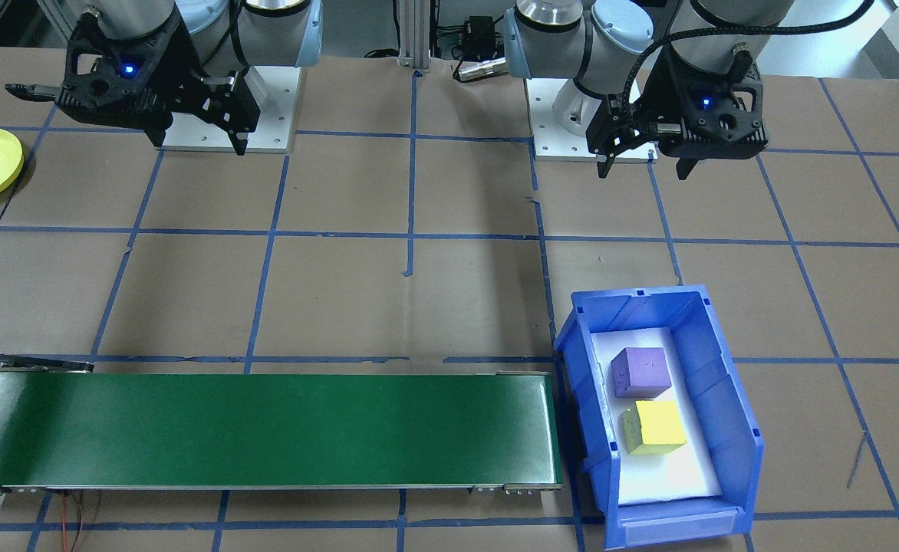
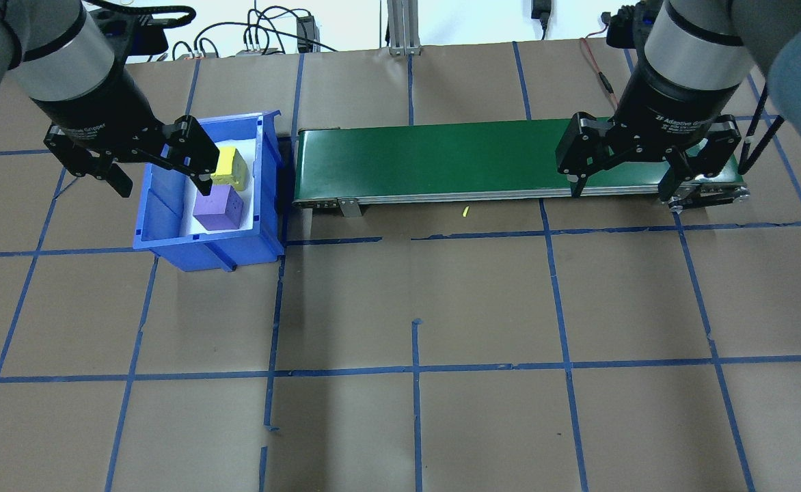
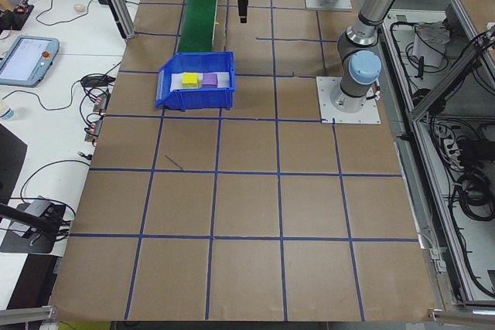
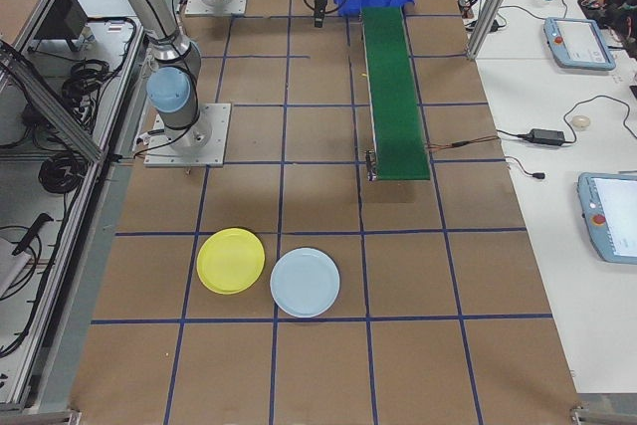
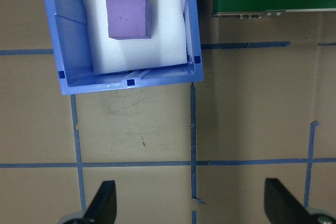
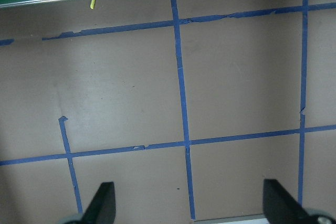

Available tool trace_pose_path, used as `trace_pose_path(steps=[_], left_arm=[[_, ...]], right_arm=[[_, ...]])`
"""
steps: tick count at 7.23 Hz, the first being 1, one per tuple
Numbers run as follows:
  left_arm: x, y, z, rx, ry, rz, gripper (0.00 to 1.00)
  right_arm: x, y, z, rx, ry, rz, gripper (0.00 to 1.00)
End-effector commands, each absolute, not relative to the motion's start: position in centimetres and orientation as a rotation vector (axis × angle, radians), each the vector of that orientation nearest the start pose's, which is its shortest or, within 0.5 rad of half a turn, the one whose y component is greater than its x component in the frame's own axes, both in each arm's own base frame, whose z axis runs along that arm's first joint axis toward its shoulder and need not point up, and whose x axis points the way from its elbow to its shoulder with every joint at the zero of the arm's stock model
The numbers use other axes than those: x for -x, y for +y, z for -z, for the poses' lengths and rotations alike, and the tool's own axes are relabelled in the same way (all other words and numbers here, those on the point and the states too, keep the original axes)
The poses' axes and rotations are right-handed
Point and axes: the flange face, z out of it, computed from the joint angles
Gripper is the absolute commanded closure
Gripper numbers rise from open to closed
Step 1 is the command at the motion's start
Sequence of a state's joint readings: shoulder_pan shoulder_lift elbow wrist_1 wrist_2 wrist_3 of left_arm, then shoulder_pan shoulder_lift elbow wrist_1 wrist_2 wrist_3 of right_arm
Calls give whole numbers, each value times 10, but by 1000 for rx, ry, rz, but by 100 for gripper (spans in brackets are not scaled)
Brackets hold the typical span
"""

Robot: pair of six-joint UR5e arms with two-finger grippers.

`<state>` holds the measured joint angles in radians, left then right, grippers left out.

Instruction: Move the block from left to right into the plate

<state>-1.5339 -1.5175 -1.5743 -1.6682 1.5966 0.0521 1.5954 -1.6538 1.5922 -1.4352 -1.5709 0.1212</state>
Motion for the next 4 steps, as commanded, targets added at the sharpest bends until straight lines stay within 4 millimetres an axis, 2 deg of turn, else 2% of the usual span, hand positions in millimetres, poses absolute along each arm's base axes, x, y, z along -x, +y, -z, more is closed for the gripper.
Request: trace_pose_path(steps=[1, 4], left_arm=[[113, -471, -501, -25, 3117, -71, 0], [106, -473, -496, -41, 3122, -81, 0]], right_arm=[[-144, -445, -504, -140, 3141, -113, 0], [-144, -446, -503, -106, 3142, -111, 0]])
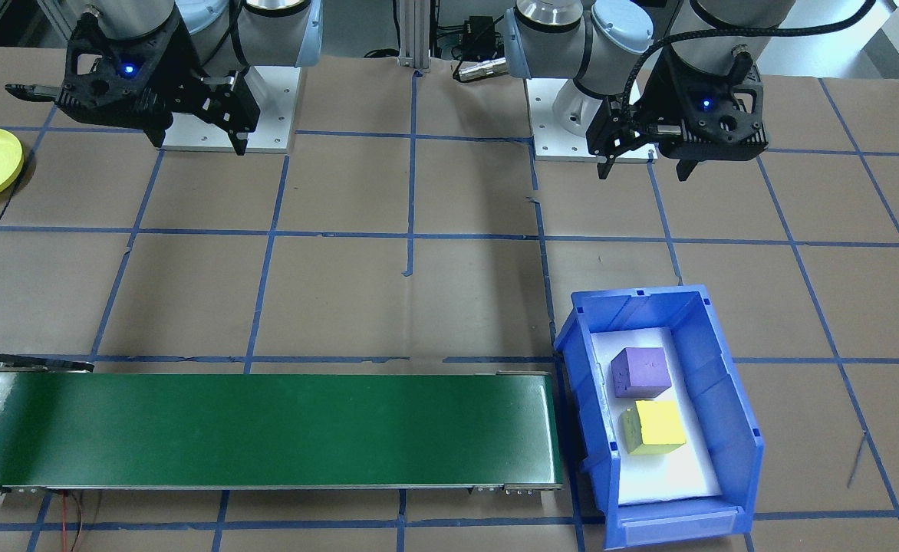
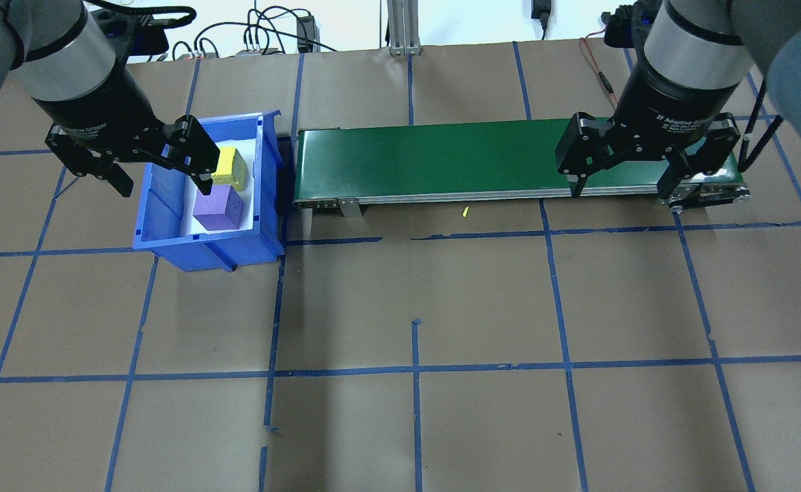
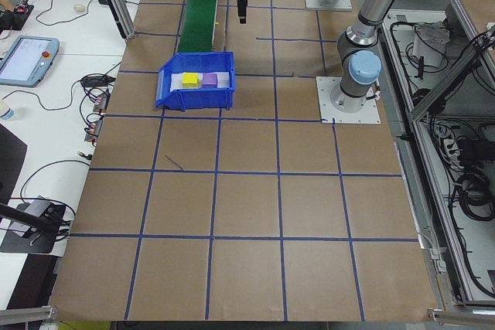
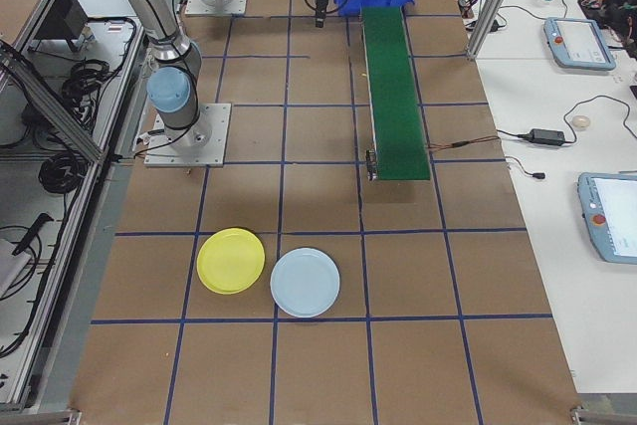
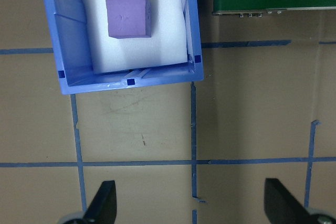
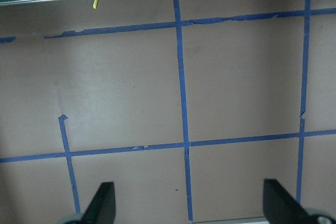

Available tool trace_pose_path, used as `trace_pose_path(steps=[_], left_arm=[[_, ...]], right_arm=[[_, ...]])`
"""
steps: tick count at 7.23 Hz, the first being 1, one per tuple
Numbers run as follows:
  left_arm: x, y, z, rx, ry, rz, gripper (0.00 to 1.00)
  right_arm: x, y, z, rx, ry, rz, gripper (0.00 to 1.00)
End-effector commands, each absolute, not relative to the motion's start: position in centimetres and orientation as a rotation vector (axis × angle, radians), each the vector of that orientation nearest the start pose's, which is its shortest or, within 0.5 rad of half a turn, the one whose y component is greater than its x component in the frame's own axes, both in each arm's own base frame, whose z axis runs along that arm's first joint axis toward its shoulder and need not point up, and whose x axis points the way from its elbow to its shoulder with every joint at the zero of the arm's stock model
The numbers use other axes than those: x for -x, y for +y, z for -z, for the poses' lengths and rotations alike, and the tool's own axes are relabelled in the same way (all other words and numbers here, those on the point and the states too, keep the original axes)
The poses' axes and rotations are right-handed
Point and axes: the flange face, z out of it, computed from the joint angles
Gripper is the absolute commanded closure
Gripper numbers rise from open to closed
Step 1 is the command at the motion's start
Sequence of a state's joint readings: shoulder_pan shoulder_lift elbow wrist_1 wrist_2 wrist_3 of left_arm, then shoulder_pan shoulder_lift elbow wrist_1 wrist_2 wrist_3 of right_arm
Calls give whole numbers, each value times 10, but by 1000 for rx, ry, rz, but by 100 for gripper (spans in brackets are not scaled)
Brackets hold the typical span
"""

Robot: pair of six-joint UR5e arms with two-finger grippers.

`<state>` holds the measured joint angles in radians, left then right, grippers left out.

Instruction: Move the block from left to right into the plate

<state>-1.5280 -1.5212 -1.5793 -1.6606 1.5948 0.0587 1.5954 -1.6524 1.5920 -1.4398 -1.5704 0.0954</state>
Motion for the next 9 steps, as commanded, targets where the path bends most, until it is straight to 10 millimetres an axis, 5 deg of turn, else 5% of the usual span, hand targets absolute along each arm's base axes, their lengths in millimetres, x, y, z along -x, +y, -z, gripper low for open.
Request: trace_pose_path(steps=[1, 3, 5, 9], left_arm=[[88, -484, -475, -105, 3100, -154, 0], [51, -542, -437, -59, 3107, -89, 0], [45, -582, -368, -179, 3111, -134, 0], [40, -612, -285, -181, 3169, -115, 0]], right_arm=[[-144, -446, -503, -106, 3142, -111, 0], [-144, -446, -503, -106, 3142, -111, 0], [-144, -446, -503, -106, 3142, -111, 0], [-144, -446, -503, -106, 3142, -111, 0]])
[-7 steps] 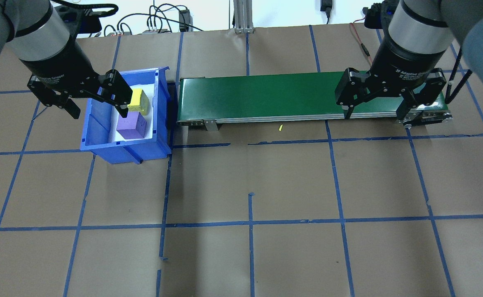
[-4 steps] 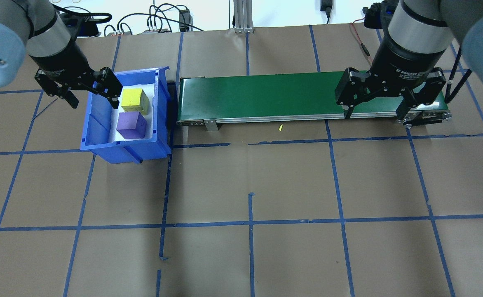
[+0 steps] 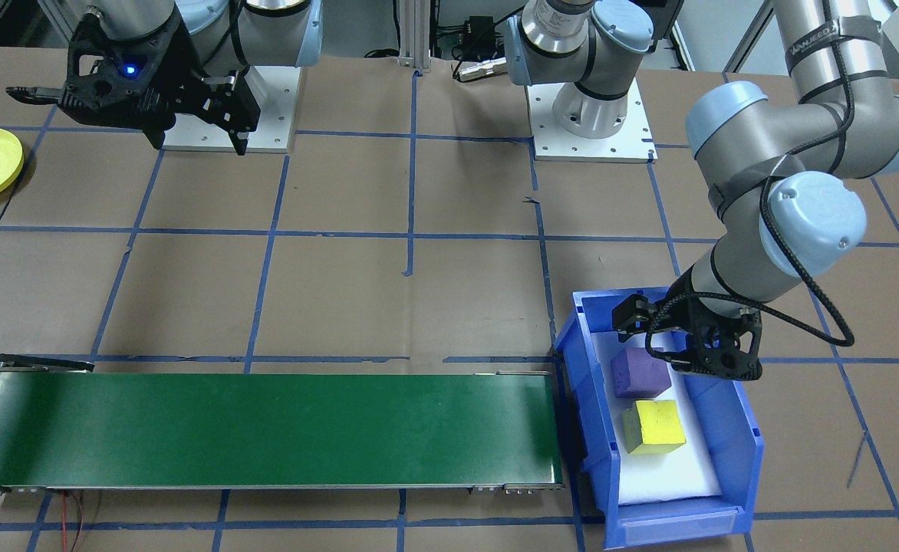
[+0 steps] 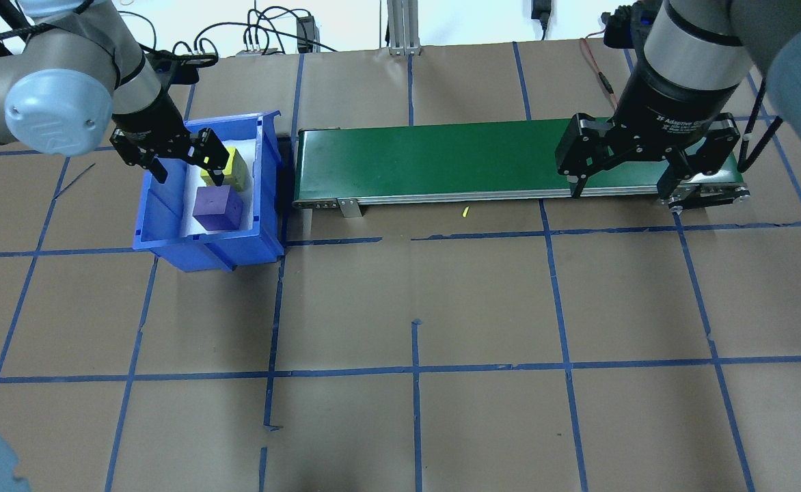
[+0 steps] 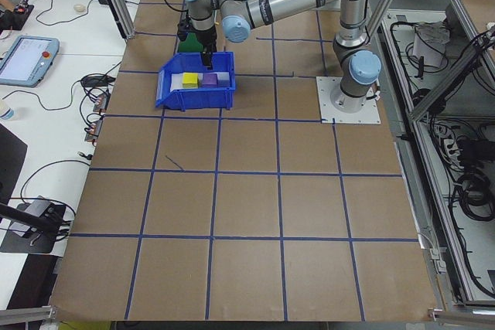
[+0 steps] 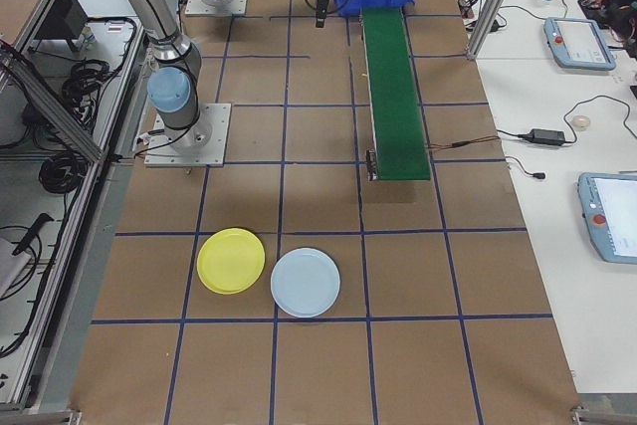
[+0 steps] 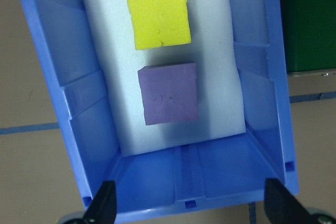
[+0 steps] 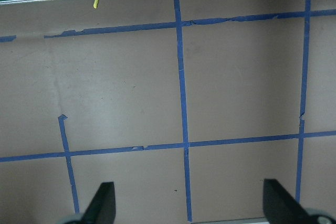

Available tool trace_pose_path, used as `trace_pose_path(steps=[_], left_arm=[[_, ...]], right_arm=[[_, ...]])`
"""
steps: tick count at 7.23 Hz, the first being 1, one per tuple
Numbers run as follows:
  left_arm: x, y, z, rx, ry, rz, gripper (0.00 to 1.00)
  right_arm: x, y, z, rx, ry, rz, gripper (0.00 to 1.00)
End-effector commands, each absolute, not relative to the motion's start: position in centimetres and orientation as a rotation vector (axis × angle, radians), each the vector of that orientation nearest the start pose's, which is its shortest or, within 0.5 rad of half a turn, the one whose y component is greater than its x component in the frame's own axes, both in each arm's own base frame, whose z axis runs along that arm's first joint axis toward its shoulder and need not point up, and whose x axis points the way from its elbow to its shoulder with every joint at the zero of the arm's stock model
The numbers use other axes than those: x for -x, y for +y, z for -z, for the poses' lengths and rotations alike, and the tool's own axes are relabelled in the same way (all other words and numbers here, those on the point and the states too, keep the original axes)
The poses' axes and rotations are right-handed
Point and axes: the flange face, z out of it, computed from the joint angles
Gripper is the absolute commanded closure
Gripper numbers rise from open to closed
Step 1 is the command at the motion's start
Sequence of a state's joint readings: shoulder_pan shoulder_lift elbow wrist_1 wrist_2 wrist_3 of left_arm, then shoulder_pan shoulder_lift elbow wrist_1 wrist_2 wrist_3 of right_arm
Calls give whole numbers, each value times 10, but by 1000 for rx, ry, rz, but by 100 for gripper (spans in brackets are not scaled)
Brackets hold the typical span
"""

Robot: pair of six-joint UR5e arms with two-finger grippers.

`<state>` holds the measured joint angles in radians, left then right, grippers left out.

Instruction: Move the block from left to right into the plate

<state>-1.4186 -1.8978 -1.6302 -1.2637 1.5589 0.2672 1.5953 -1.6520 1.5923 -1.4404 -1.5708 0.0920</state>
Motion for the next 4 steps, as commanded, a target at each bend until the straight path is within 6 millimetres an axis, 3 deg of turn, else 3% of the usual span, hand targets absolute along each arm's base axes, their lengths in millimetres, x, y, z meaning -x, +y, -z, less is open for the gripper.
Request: trace_pose_path(steps=[1, 4], left_arm=[[38, -614, -281, -177, 3168, -123, 0], [23, -620, -262, -140, 3170, -154, 0]], right_arm=[[-144, -446, -503, -106, 3142, -113, 0], [-143, -446, -503, -108, 3143, -113, 0]])
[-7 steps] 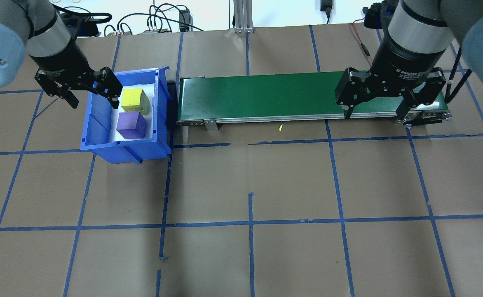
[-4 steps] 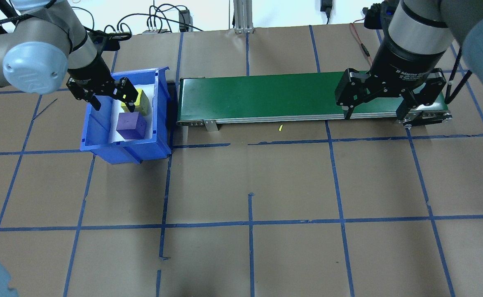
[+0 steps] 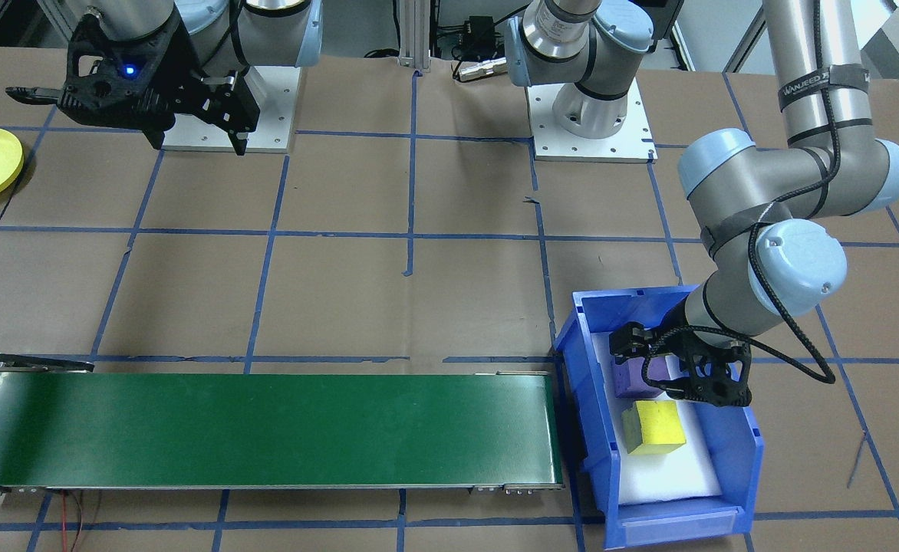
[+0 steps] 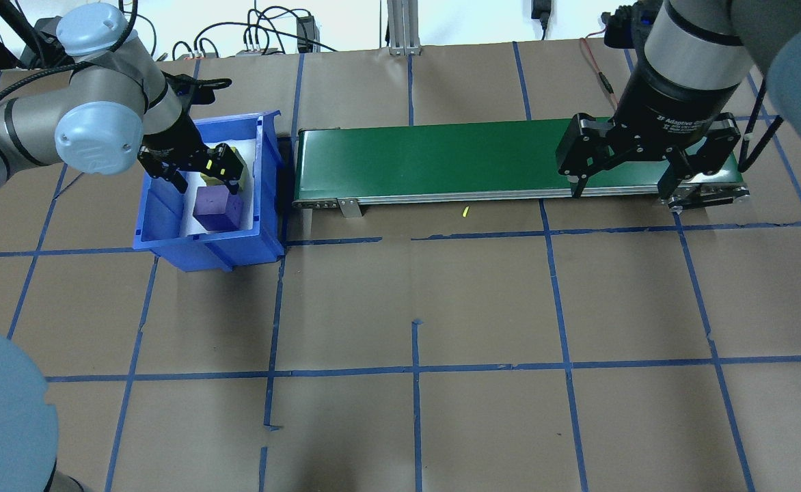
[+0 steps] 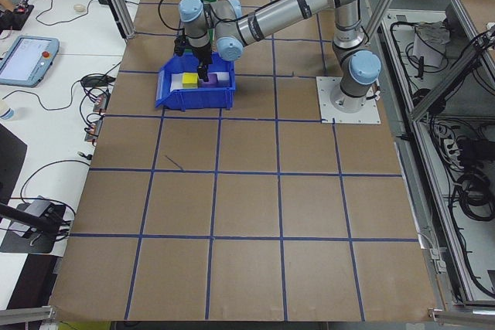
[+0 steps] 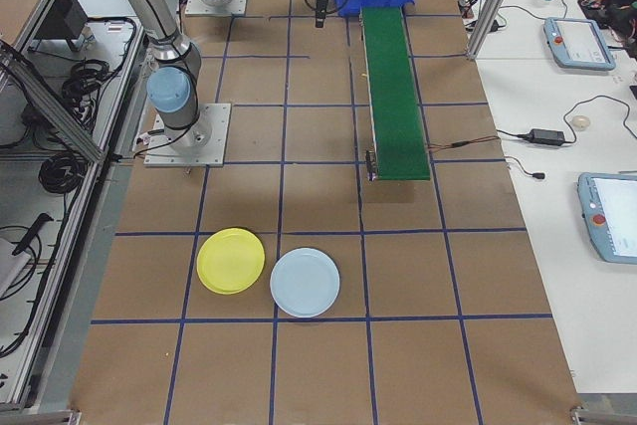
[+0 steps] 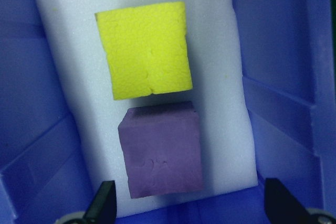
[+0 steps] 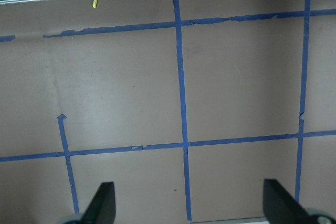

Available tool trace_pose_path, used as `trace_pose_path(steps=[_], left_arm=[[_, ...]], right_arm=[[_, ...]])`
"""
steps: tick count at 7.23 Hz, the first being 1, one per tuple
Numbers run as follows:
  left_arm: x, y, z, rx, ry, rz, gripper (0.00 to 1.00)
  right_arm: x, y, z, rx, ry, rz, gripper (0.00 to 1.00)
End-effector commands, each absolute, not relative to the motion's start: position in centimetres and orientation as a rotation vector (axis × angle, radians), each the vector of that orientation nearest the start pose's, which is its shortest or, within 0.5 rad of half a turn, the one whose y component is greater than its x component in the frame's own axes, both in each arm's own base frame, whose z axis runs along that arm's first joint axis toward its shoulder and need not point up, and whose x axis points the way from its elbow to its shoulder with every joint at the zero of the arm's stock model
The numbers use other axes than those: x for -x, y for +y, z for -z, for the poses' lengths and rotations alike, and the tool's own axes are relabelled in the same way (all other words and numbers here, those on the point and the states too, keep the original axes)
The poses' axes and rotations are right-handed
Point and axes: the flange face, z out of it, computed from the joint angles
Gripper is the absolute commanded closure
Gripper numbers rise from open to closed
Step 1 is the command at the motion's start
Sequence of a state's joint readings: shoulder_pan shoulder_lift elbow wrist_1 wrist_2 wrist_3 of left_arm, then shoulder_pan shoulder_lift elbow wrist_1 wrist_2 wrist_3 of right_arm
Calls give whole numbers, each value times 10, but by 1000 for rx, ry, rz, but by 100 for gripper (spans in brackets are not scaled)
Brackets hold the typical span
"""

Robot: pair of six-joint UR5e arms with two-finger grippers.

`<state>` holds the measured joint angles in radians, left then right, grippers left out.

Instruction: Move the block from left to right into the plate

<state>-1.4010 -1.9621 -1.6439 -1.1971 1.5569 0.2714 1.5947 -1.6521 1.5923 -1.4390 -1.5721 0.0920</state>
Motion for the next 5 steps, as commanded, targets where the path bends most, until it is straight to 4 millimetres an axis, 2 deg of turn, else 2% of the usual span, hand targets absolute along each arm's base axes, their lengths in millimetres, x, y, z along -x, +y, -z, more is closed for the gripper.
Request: trace_pose_path(steps=[1, 3, 4, 5], left_arm=[[20, -618, -249, -131, 3158, -190, 5], [23, -607, -223, -126, 3167, -173, 12], [24, -607, -222, -133, 3168, -172, 44], [24, -609, -225, -140, 3164, -164, 67]], right_arm=[[-144, -446, -503, -106, 3144, -113, 0], [-144, -446, -503, -106, 3145, -115, 0], [-143, -446, -503, -108, 3143, -116, 0], [-144, -446, -503, -106, 3144, -116, 0]])
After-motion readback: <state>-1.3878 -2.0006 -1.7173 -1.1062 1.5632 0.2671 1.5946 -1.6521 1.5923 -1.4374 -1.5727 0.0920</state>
